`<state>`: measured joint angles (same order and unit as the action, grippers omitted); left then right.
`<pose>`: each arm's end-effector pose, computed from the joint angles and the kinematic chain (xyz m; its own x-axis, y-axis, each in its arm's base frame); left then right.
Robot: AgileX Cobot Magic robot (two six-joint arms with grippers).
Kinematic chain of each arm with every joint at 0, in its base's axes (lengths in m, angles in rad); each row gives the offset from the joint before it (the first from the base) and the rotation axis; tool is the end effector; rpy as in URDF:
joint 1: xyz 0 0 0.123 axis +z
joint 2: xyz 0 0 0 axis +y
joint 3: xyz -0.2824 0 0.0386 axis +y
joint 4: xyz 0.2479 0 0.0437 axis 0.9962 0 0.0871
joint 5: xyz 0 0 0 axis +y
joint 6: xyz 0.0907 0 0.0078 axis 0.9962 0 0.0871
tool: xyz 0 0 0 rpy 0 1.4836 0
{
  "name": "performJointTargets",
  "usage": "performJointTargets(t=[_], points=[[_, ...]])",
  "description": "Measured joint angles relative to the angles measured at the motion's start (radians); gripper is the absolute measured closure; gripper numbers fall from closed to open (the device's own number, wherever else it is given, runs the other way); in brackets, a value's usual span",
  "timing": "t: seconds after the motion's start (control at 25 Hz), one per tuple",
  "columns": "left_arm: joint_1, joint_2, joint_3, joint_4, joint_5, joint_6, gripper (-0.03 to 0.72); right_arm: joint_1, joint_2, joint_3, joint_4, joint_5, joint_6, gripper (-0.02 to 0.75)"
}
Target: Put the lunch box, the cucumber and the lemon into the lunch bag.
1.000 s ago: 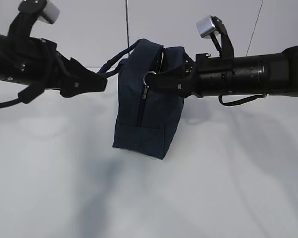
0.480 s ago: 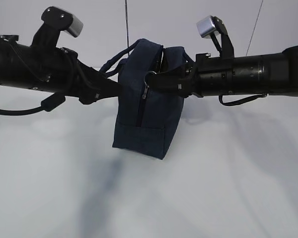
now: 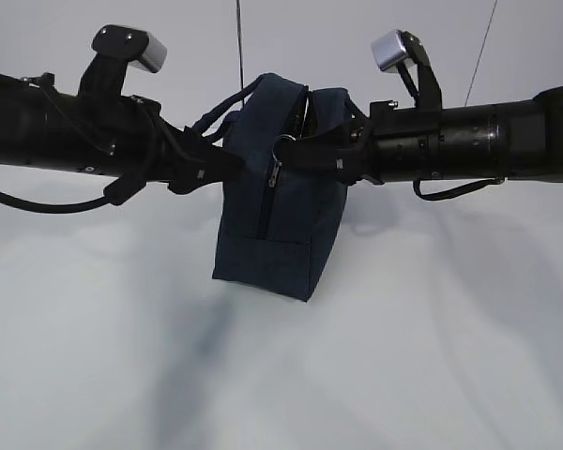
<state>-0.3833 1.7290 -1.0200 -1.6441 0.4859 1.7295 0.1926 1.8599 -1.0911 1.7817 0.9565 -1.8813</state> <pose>0.3239 -0.1765 0.2232 -0.4568 0.2565 -0.8518 0.7282 0.6578 -0.1925 0.3557 0.1435 0.2208 -0.4134 -0.0530 -0.9090 -0.8218 0.4517 0.3474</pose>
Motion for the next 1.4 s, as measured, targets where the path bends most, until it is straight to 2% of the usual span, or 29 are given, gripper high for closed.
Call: performJointTargets(t=[0.4,0.76,0.84,1.04,1.16,1.24,1.4], points=[[0.0,0.012,0.0,-0.014,0.019,0.0,0.271,0.0,0.0,0.0,0.0,-0.002,0.0,0.738],[0.0,0.048,0.0,-0.068,0.02,0.023,0.28,0.0,0.0,0.0,0.0,-0.002,0.0,0.738],[0.0,0.048,0.0,-0.097,0.02,0.037,0.322,0.0,0.0,0.0,0.0,-0.002,0.0,0.738],[0.0,0.048,0.0,-0.136,0.022,0.049,0.549,0.0,0.0,0.0,0.002,-0.002,0.0,0.738],[0.0,0.048,0.0,-0.14,0.032,0.049,0.655,0.0,0.0,0.0,0.002,-0.002,0.0,0.738],[0.0,0.05,0.0,-0.14,0.046,0.049,0.683,0.0,0.0,0.0,0.002,-0.002,0.004,0.738],[0.0,0.05,0.0,-0.14,0.052,0.049,0.691,0.0,0.0,-0.002,0.002,0.002,0.015,0.738]])
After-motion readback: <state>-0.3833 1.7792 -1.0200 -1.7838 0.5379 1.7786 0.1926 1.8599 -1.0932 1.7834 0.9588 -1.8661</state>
